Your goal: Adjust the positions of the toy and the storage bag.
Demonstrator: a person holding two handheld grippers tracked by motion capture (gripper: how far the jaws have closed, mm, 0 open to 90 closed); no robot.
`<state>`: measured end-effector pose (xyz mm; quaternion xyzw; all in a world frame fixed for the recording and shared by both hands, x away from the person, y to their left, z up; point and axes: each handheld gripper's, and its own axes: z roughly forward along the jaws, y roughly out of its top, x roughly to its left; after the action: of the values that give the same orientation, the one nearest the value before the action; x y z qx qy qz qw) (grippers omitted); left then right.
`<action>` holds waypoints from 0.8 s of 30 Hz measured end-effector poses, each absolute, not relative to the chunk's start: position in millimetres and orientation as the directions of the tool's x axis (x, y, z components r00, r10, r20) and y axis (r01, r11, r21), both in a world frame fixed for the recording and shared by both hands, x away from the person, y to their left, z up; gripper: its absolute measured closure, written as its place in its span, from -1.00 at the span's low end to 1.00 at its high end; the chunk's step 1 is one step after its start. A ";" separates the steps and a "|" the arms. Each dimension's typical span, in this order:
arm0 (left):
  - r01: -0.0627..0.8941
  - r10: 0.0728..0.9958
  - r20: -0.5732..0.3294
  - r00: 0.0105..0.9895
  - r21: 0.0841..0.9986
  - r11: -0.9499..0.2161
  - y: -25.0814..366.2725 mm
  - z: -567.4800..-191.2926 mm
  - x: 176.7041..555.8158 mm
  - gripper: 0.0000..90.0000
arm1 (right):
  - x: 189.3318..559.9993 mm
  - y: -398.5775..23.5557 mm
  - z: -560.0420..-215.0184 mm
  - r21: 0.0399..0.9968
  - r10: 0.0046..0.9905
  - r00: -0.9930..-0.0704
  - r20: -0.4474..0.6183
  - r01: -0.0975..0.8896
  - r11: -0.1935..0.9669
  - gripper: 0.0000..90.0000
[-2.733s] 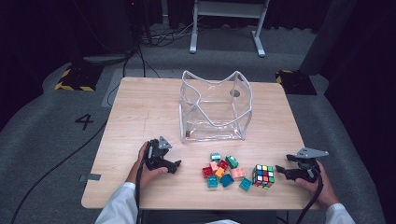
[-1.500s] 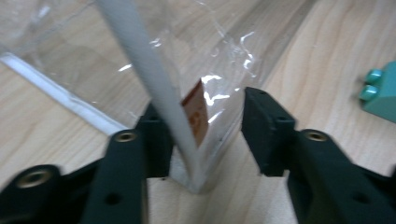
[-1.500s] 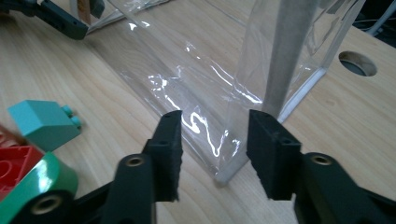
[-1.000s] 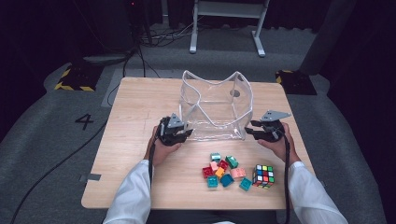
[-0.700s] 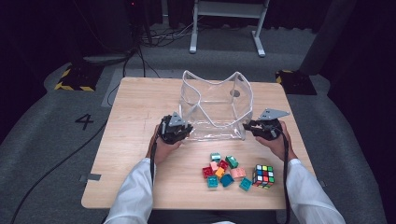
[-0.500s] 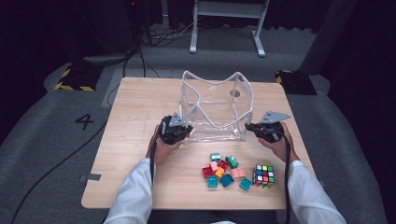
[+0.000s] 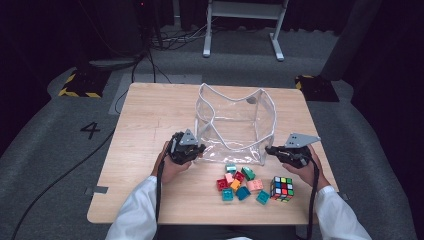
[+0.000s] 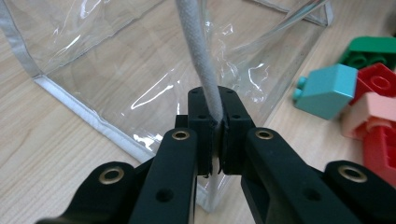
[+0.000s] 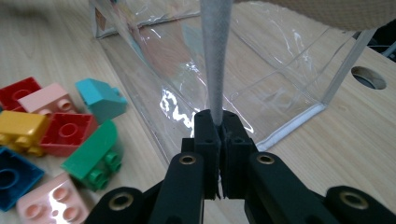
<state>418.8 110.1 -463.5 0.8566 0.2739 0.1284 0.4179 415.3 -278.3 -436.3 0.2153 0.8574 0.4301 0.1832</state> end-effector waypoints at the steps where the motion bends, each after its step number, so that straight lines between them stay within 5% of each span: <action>1: 0.360 0.576 -0.004 0.817 0.785 -0.505 110.2 -463.1 416.3 0.90 | 412.2 -278.9 -436.8 0.819 0.523 -0.843 -0.126 0.209 0.535 0.95; 6: 0.357 0.568 -0.008 0.823 0.785 -0.506 110.2 -463.4 407.6 0.87 | 402.0 -283.0 -438.3 0.827 0.517 -0.848 -0.114 0.208 0.523 0.93; 8: 0.359 0.572 0.003 0.820 0.777 -0.518 110.3 -463.2 405.8 0.70 | 400.9 -283.8 -438.3 0.830 0.523 -0.846 -0.102 0.217 0.514 0.87; 12: 0.366 0.571 0.009 0.821 0.759 -0.538 118.7 -465.1 400.1 0.38 | 393.8 -300.1 -435.5 0.850 0.542 -0.838 -0.064 0.240 0.470 0.54; 14: 0.377 0.559 0.019 0.829 0.719 -0.584 123.6 -470.9 396.3 0.27 | 386.4 -317.4 -436.4 0.839 0.561 -0.828 -0.025 0.288 0.462 0.19; 24: 0.500 0.622 -0.049 0.782 0.646 -0.577 152.0 -493.6 377.8 -0.50 | 351.7 -339.4 -440.6 0.816 0.470 -0.883 0.022 0.287 0.501 -0.39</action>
<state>377.8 152.0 -493.6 0.8833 0.3174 0.0920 0.3324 351.7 -339.4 -440.6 0.2197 0.8604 0.4483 0.1020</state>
